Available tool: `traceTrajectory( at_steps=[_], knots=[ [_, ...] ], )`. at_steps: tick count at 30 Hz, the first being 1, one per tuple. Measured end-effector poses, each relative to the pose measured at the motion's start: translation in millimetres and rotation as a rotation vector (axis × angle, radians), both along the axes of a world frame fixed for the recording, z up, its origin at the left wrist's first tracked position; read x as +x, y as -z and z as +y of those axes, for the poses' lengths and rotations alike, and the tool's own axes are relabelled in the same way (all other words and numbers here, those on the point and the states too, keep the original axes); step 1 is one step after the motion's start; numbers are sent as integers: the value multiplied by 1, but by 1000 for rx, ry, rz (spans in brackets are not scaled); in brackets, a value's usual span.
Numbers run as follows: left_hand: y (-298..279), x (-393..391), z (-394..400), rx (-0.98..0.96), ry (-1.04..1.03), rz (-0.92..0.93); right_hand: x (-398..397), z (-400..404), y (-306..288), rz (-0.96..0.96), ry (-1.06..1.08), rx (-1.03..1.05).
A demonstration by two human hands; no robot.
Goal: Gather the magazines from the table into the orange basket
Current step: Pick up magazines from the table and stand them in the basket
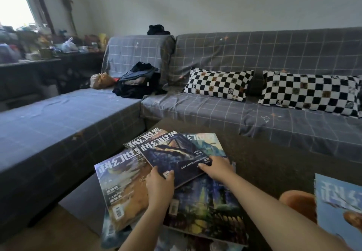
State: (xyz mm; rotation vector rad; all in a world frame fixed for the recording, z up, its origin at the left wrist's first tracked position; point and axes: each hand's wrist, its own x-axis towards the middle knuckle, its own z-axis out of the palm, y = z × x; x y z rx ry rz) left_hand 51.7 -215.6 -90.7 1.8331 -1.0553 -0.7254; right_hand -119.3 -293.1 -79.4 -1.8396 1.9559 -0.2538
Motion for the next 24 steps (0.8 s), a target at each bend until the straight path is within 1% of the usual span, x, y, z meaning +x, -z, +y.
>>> traceTrajectory(
  at_steps=[2,4,6,8,12,14,16,18,20,23,24],
  knots=[
    [2,4,-6,-31,-71,98,6,-8,4,57,20,-34],
    [3,11,-11,-36,-108,179,13,-11,8,57,33,-47],
    [4,18,-16,-9,-67,213,15,-11,9,36,75,-49],
    [3,21,-15,5,0,236,12,-8,7,0,112,-2],
    [2,24,2,-72,89,188,9,11,0,-147,175,128],
    [-2,27,14,-130,119,151,6,25,-6,-265,154,164],
    [-10,27,29,-185,155,164,2,42,-13,-466,168,174],
    [-21,24,45,-234,201,220,-5,62,-27,-666,210,132],
    [-34,20,60,-273,235,280,-15,82,-42,-785,249,54],
    [-52,14,79,-307,292,405,-37,112,-67,-1000,209,-15],
    [-57,10,85,-311,317,430,-45,123,-75,-1034,180,-32]
  ],
)
